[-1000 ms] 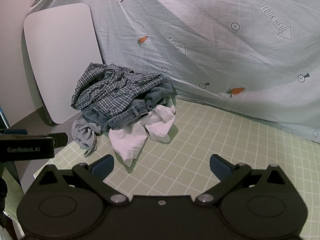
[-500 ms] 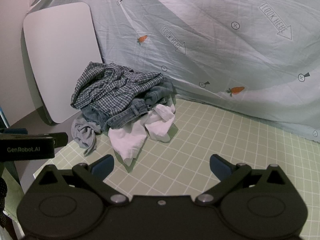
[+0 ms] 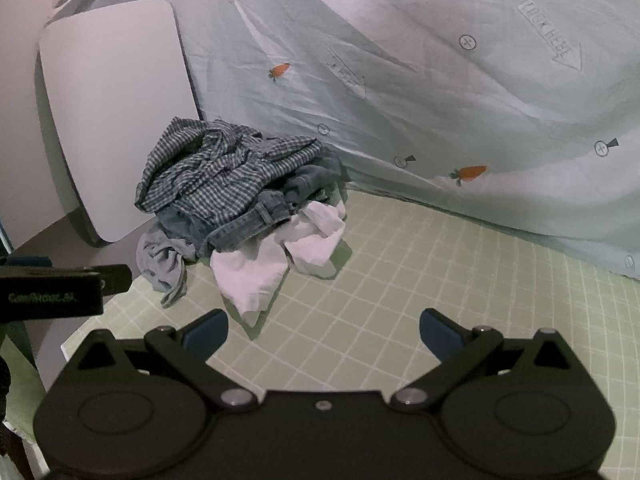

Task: Fold clothes

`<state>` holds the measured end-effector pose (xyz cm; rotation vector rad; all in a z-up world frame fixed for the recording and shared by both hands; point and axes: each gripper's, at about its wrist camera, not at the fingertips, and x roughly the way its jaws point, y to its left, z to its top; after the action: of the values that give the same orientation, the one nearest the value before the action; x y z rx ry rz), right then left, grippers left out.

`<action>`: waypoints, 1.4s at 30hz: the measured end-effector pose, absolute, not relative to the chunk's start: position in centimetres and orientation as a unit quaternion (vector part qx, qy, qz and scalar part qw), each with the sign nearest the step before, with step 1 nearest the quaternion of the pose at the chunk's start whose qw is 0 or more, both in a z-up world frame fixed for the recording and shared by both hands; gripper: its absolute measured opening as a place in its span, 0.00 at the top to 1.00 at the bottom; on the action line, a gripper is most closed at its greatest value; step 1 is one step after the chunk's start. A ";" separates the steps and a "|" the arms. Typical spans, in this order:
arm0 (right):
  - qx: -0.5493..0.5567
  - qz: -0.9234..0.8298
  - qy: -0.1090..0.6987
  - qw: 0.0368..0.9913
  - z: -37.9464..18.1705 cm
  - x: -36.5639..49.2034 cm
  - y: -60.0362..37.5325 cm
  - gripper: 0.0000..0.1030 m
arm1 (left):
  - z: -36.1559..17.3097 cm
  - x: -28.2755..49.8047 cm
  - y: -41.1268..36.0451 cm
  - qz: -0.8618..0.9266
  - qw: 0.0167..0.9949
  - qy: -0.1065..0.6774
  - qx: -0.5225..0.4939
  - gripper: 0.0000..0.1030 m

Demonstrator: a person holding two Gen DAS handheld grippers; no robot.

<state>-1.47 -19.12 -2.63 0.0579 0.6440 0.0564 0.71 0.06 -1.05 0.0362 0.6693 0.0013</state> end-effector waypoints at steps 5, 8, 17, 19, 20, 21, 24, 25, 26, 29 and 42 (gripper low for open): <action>0.040 0.028 0.314 0.948 -3.2 0.0 -19.6 0.00 | -1.6 2.3 0.5 0.004 0.939 0.344 0.008 0.00; 0.045 0.041 0.314 0.947 -3.5 1.5 -19.9 0.00 | -2.0 3.8 0.8 0.006 0.936 0.351 0.001 0.00; 0.029 0.064 0.320 0.945 -3.7 9.5 -19.5 0.00 | -3.2 10.9 2.3 0.020 0.930 0.368 -0.019 0.00; 0.019 0.064 0.318 0.946 -3.6 11.7 -19.2 0.00 | -3.6 13.2 3.2 0.028 0.928 0.371 -0.026 0.00; 0.014 0.063 0.317 0.946 -3.6 13.0 -19.0 0.00 | -3.8 14.4 3.7 0.033 0.927 0.373 -0.029 0.00; 0.008 0.064 0.316 0.947 -3.5 14.6 -18.7 0.00 | -4.1 15.6 4.3 0.039 0.926 0.374 -0.032 0.00; 0.001 0.072 0.318 0.945 -3.6 19.5 -18.0 0.00 | -4.9 19.6 6.3 0.063 0.924 0.376 -0.035 0.00; -0.001 0.074 0.319 0.945 -3.8 21.2 -17.8 0.00 | -5.2 21.0 6.9 0.070 0.923 0.376 -0.034 0.00; -0.001 0.077 0.321 0.944 -3.9 22.8 -17.4 0.00 | -5.4 22.3 7.5 0.075 0.923 0.376 -0.034 0.00; 0.000 0.088 0.321 0.943 -4.8 27.6 -16.0 0.00 | -6.1 26.2 9.3 0.089 0.922 0.374 -0.035 0.00; 0.050 0.146 0.331 0.931 -9.5 43.3 -10.9 0.35 | -7.3 38.7 12.0 0.119 0.941 0.316 -0.020 0.28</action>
<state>43.32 -10.92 -9.48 0.1033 0.6773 0.2998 38.68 12.04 -7.26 -0.0412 0.6440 0.2420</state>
